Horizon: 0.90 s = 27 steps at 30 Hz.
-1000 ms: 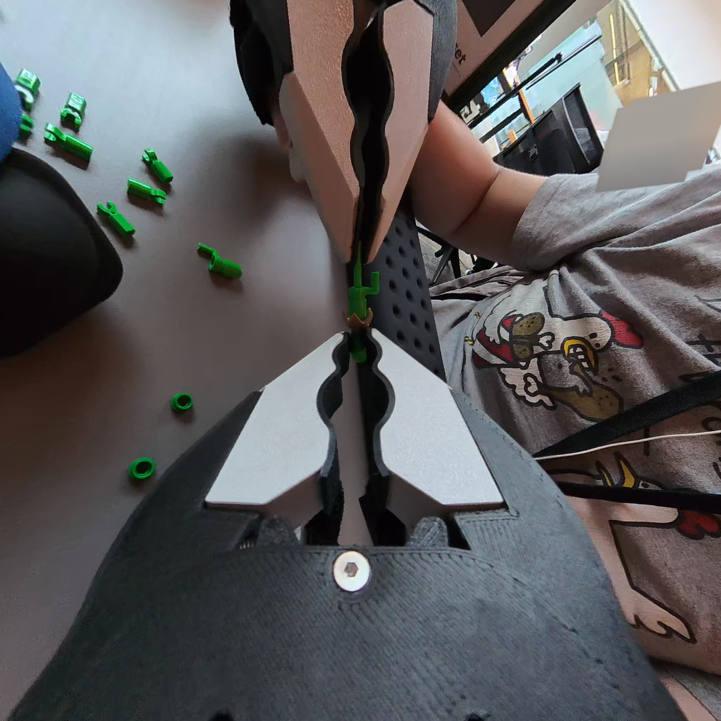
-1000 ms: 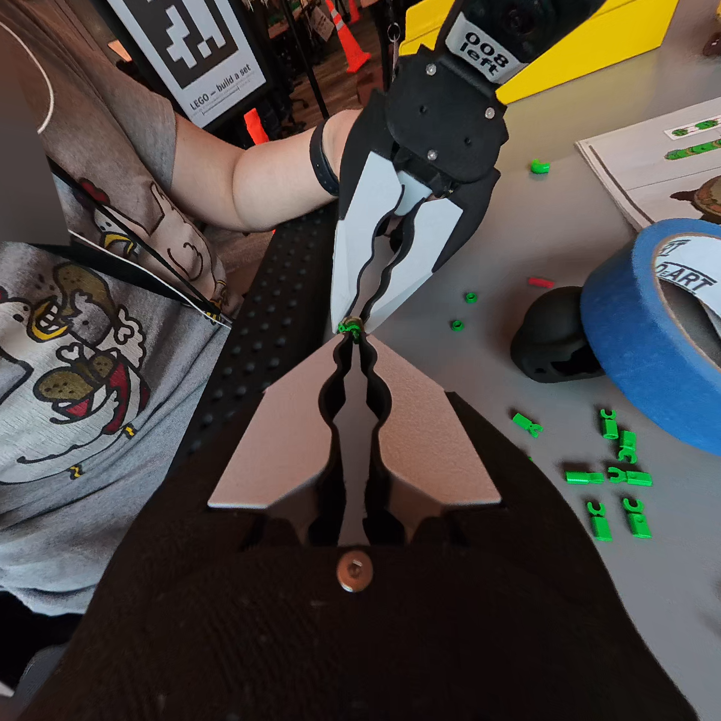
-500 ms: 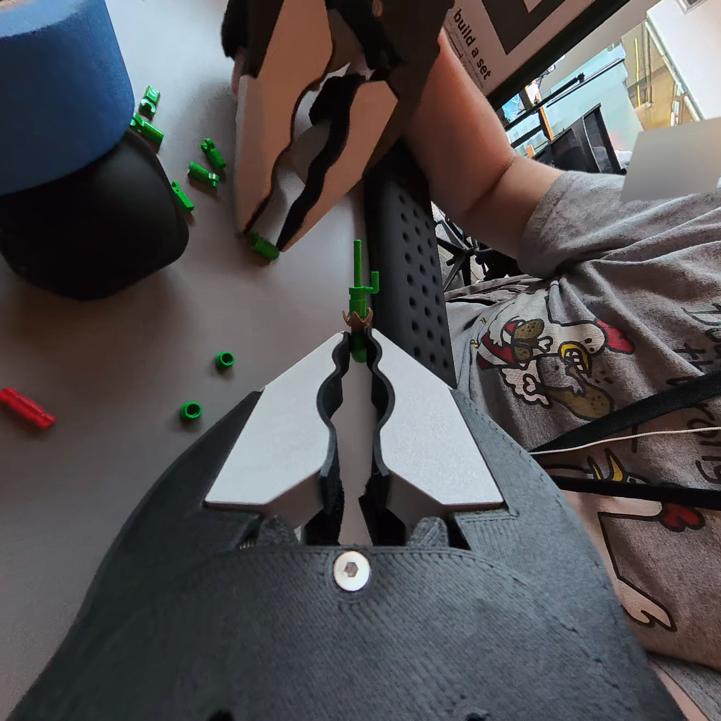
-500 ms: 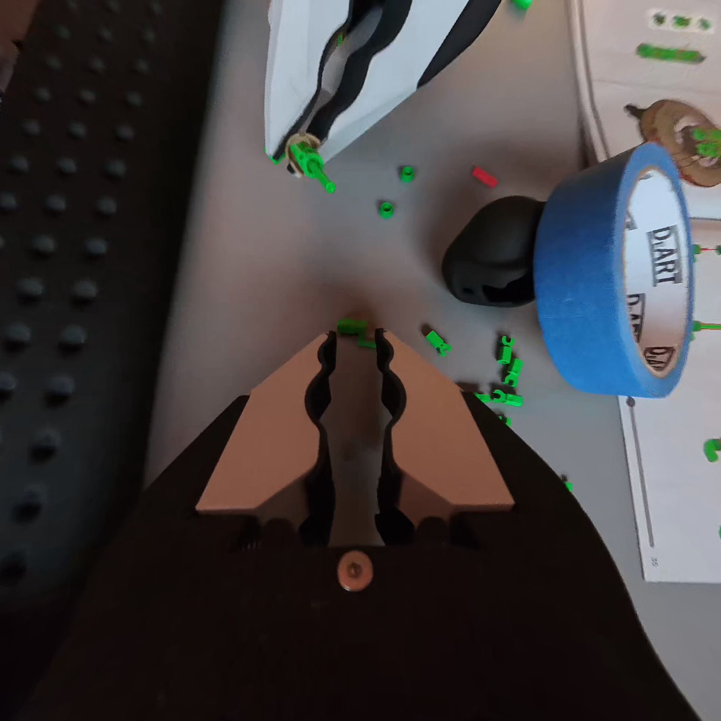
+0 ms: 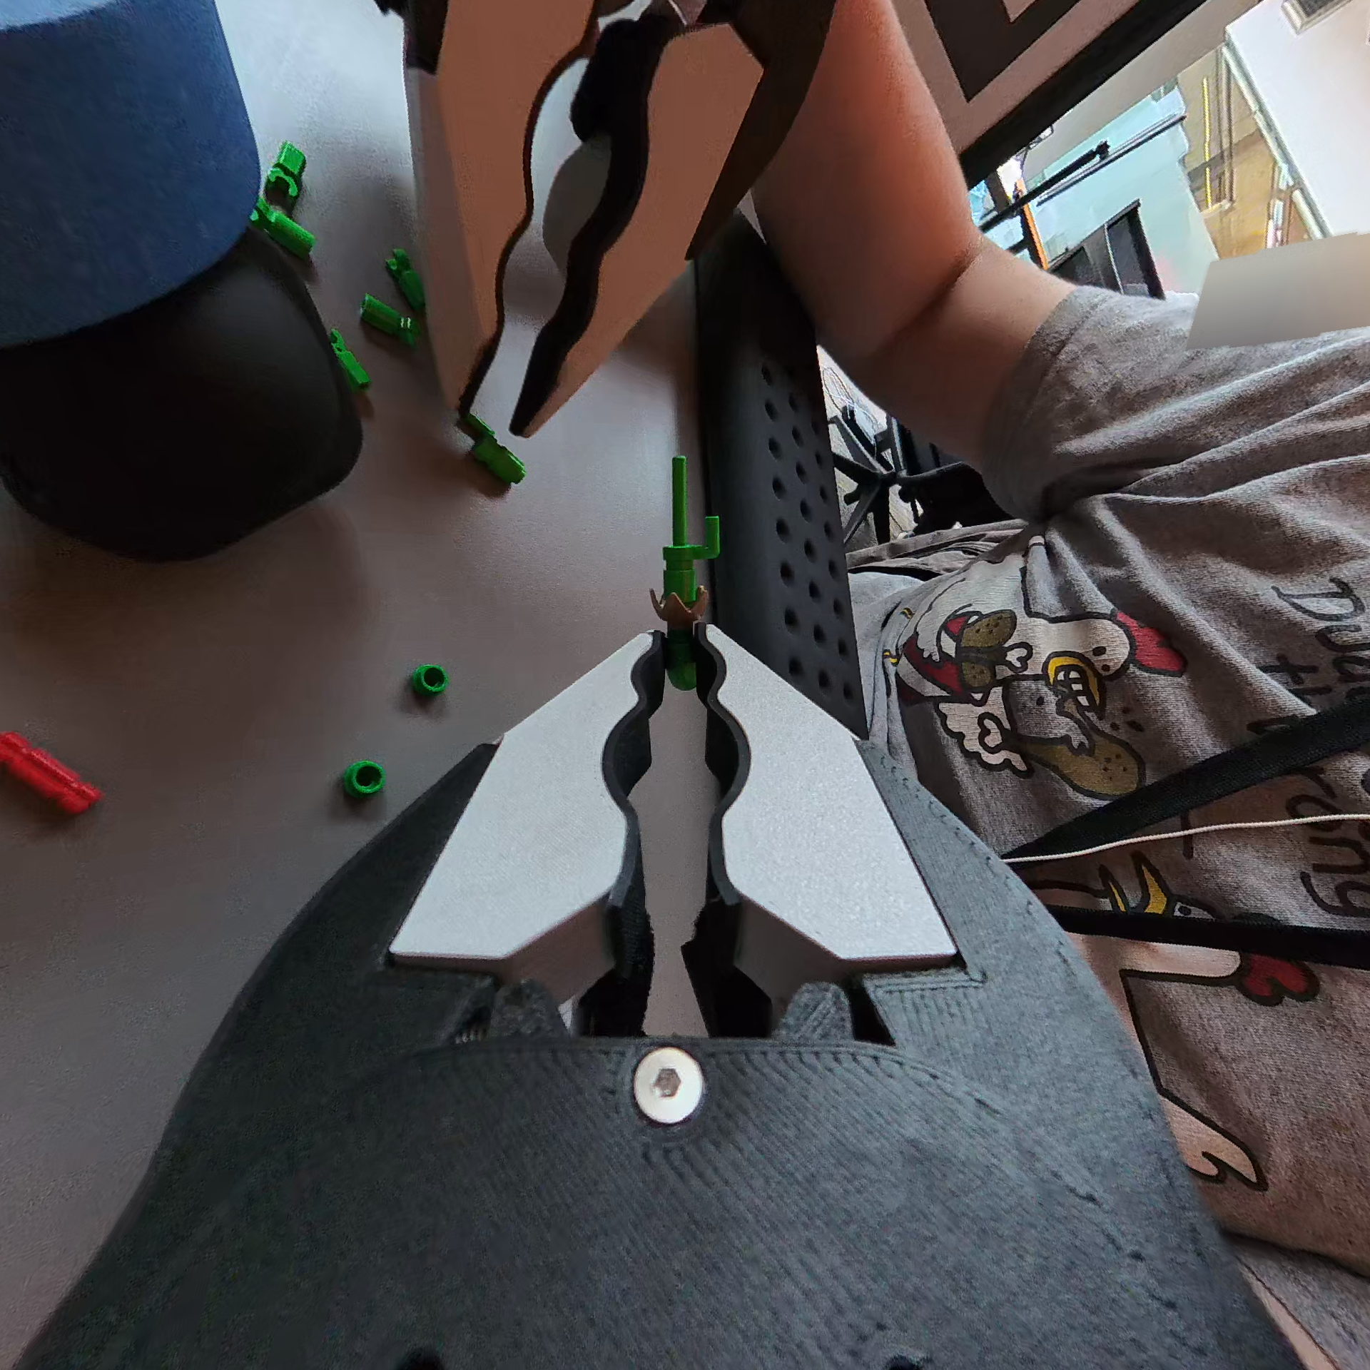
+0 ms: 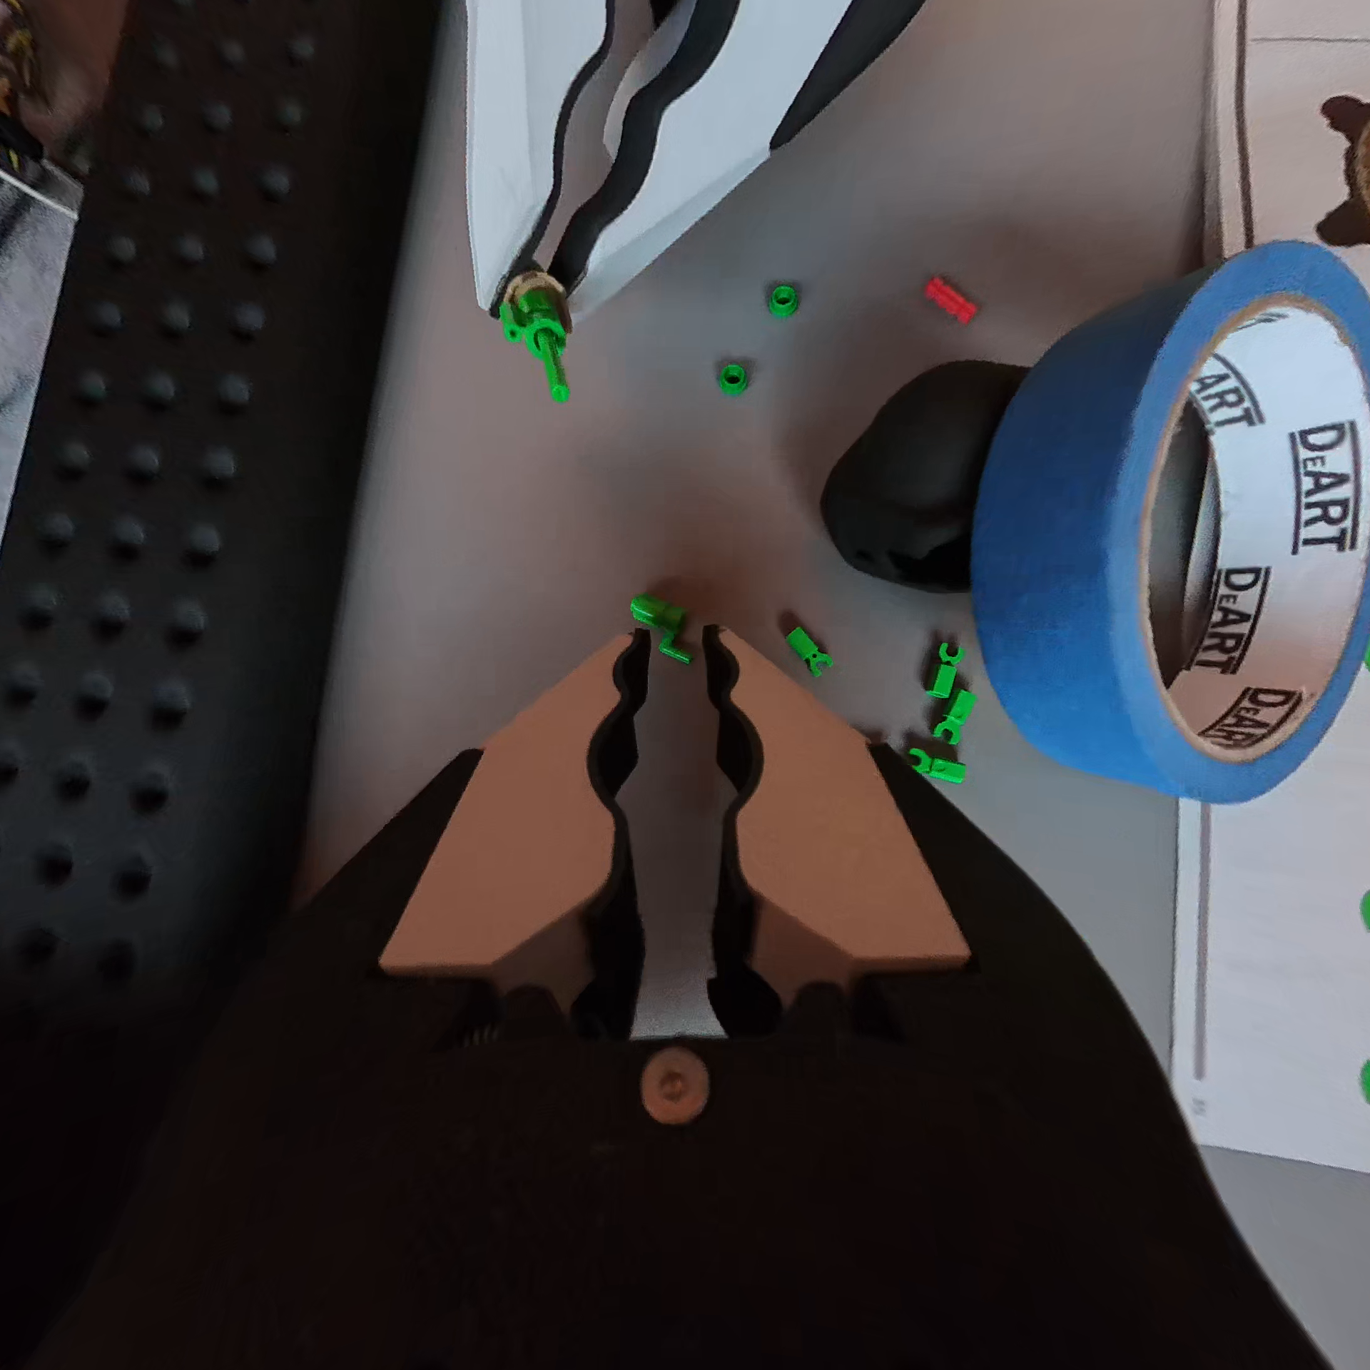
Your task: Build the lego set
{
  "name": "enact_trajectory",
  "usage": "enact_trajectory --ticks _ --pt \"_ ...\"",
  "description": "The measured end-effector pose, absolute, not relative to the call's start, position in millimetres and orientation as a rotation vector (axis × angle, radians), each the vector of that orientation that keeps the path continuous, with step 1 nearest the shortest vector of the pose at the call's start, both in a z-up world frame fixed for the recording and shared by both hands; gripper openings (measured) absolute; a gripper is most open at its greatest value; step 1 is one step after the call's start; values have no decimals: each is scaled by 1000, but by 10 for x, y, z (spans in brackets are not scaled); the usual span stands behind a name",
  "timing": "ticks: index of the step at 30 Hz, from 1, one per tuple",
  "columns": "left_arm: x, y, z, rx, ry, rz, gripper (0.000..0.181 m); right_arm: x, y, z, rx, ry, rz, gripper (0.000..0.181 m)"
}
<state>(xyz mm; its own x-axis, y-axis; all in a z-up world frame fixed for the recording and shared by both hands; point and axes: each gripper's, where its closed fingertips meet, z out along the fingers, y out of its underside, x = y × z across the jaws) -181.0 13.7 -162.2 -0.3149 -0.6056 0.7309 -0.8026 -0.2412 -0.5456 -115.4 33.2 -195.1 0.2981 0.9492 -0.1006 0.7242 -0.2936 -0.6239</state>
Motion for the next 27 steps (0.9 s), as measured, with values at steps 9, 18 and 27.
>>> enact_trajectory --ticks 9,18,27 --pt "-1809 156 -1634 1725 -1799 1588 6 -1212 343 -1942 -2075 -1577 693 13" --pt "-1803 162 -1643 1729 -1797 1587 5 -1259 266 -1987 -2101 -1596 829 10" --pt "-1798 173 -1675 1739 -1788 1577 5 -1347 214 -1949 -2025 -1516 958 5"
